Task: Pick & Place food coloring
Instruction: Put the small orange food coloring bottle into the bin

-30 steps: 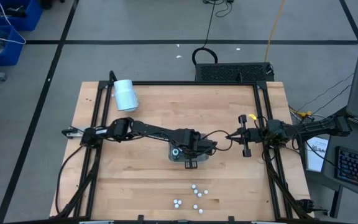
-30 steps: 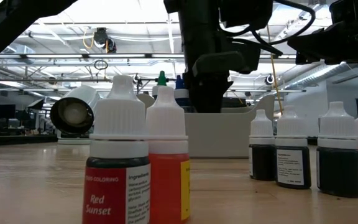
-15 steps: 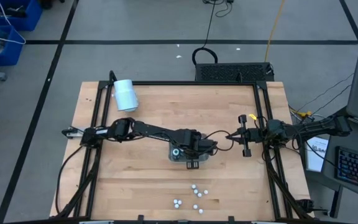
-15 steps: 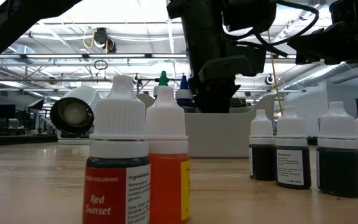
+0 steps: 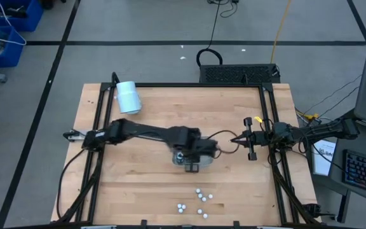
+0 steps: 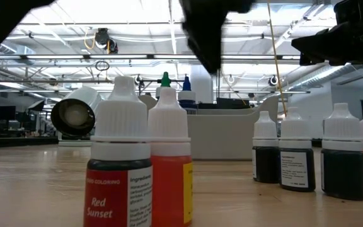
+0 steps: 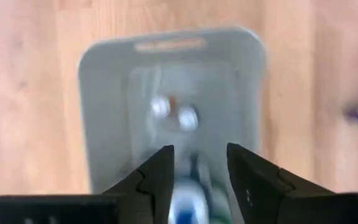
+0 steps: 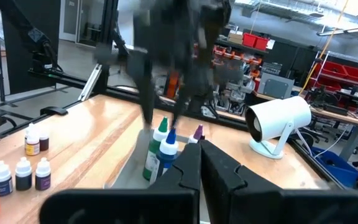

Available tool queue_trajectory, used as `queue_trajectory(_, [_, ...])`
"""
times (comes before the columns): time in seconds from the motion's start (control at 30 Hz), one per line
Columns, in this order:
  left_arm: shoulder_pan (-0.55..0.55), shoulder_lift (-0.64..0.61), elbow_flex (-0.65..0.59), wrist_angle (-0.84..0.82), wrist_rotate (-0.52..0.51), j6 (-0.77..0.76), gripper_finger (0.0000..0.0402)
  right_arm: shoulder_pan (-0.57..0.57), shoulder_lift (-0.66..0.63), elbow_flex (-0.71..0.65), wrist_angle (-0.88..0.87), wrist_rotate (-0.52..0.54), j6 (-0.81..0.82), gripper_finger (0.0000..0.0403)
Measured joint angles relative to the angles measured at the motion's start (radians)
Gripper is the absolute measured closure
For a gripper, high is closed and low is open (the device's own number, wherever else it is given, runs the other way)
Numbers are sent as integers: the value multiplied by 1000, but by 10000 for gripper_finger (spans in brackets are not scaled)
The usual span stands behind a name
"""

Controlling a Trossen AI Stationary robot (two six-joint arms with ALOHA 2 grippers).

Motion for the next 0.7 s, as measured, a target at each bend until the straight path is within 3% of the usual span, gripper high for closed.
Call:
queue_trajectory(0.23, [-132, -280, -45, -17, -249, -49, 336, 0, 1, 0, -5, 0, -3, 403])
queue_trajectory(0.37, [-213, -440, -170, 75, -339, -61, 389, 0, 1, 0, 6, 0, 0, 403])
queue_trajectory(0.57, [-282, -718, -617, 373, -333, -4, 391, 0, 1, 0, 6, -1, 3, 403])
queue_trajectory(0.7, [-257, -930, -999, 735, -152, 37, 397, 0, 3, 0, 5, -4, 3, 403])
